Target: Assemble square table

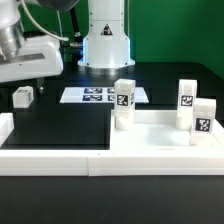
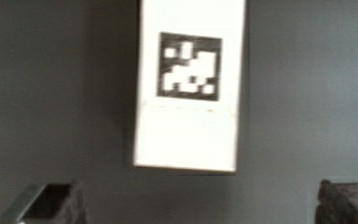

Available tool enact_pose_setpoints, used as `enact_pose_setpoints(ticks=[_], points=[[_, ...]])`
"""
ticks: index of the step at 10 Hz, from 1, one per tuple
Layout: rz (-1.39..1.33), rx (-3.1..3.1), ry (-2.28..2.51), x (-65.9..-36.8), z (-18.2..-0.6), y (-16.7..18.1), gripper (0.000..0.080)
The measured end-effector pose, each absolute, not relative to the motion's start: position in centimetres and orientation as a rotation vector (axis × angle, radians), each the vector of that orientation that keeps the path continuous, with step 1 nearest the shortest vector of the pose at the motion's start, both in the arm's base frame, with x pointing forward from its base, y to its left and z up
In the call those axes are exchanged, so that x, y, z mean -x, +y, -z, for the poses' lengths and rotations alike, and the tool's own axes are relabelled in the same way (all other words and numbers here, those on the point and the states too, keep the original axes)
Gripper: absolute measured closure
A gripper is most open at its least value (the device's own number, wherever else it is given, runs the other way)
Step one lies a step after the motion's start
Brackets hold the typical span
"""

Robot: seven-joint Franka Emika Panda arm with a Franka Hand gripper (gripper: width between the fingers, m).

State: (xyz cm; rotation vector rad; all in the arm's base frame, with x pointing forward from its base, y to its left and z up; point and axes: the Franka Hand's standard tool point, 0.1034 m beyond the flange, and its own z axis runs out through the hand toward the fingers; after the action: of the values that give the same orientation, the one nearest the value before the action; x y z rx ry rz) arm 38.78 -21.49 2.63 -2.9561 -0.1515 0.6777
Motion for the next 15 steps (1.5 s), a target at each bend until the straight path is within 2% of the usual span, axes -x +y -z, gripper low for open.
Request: enact_pose_setpoints(ticks=[1, 6, 7, 9, 12, 15], points=[[-0.748, 2.93, -0.156, -39.4, -2.4, -21.8, 0.0151], [-1.177, 2.725, -0.163, -38.7, -1.9, -20.5, 0.0151], [-1.194, 2.726, -0.159, -38.9, -1.4, -20.6, 0.0151], [-1.287, 2.731, -0.05, -37.3, -0.5, -21.2, 0.0151], [-1.369, 2.71, 0.049, -35.9, -0.4, -21.3, 0.0151], [-1.369, 2.71, 0.043, -35.9, -0.4, -21.2, 0.0151]])
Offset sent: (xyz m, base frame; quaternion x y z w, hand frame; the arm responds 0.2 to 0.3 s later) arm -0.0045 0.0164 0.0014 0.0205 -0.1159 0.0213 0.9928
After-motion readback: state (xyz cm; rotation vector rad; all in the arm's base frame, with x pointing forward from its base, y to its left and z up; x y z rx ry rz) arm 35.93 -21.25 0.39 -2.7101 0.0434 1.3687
